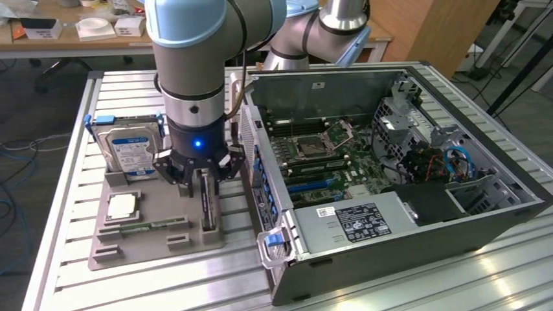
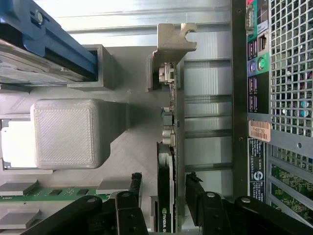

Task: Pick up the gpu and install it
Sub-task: 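Pick up the gpu and move the gpu toward the slot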

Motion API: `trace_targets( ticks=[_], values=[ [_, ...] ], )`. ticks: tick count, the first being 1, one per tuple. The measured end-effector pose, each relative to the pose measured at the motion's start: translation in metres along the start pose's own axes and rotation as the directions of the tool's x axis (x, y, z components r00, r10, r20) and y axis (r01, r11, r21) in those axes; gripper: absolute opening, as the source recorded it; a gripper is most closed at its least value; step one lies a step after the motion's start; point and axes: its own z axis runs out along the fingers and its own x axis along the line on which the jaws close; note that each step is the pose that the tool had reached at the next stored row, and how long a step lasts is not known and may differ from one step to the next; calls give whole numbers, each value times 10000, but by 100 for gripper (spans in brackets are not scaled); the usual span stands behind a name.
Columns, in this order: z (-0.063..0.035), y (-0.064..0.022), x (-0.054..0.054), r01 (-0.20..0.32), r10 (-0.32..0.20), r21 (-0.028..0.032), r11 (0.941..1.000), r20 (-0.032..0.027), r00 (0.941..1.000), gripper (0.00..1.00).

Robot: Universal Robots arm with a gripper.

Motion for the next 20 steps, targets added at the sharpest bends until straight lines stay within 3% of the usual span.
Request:
trace_targets(
  ticks=[8,9,20],
  values=[
    [0,0,0,0,0,1,10000,0,10000,47],
    [0,0,0,0,0,1,10000,0,10000,40],
    [0,0,0,0,0,0,10000,0,10000,39]
  ],
)
